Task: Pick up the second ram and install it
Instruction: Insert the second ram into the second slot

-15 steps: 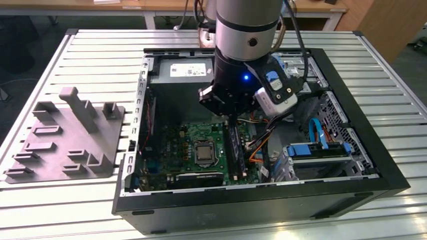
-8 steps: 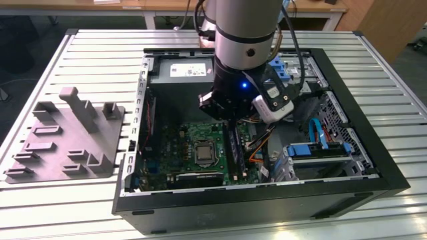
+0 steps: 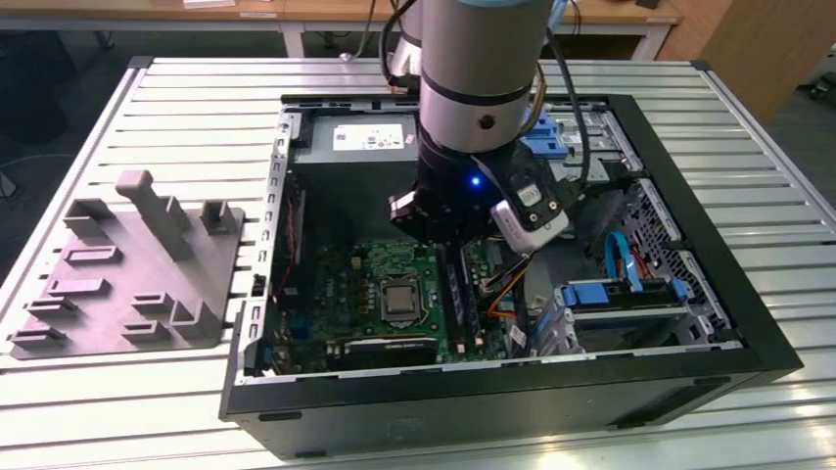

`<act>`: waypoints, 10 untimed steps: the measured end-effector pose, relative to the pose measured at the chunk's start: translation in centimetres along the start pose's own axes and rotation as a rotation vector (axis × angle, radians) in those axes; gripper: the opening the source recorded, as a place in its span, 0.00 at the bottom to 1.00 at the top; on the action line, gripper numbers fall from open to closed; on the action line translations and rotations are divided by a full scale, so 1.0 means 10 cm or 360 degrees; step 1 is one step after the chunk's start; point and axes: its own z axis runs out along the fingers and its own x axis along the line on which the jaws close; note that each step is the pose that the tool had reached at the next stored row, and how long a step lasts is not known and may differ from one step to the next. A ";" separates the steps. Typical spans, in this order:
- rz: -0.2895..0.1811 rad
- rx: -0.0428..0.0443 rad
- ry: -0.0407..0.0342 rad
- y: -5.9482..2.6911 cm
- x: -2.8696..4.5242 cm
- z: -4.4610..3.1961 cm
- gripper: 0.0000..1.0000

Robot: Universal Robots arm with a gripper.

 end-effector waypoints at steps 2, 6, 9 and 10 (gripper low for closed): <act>0.0000 0.0000 0.0000 -0.001 0.001 0.036 0.11; 0.0001 0.0000 0.0000 -0.005 -0.002 0.102 0.11; 0.0001 0.0000 0.0000 -0.010 -0.032 0.135 0.11; 0.0001 0.0000 0.0000 -0.012 -0.049 0.145 0.11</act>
